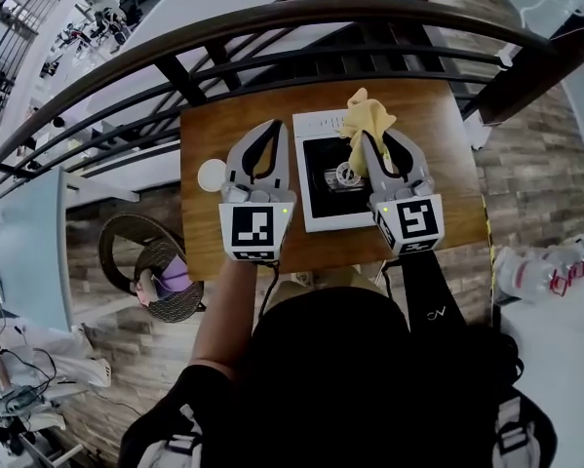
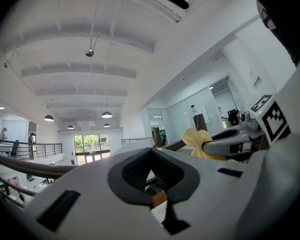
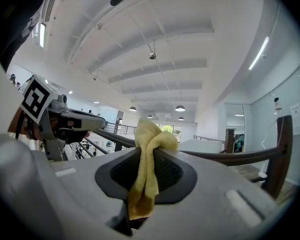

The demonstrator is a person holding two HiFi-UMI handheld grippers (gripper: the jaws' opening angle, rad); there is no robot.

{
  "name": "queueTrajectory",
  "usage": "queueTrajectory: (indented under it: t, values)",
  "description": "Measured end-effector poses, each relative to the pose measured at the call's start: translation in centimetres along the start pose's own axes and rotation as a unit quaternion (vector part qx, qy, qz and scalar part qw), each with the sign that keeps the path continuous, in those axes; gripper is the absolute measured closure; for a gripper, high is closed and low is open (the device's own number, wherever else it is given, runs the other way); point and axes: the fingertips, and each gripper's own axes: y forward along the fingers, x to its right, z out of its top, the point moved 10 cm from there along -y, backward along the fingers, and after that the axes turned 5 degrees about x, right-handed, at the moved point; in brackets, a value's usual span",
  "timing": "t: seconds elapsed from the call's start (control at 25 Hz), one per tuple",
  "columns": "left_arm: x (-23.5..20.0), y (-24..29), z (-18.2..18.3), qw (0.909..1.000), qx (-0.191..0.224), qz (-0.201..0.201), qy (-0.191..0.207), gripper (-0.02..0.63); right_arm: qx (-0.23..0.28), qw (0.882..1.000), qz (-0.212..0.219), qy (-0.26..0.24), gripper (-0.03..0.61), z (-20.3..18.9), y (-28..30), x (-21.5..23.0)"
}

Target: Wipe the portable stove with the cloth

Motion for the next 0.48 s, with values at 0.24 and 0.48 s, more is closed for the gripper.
queueTrajectory:
  t: [0.24,0.48]
  values:
    - [0.03,0.10,-0.08,1.0000,0.000,-0.002,0.002,0.607,-0.004,1.000,-0.006,-0.013,0.508,0.14,0.15,-0.02]
    - [-0.09,0.02,-0.26,1.0000,0.001,0.004,0.006,0.607,-0.004,1.000,-0.005,-0.023,0.508,0.12,0.20,-0.17]
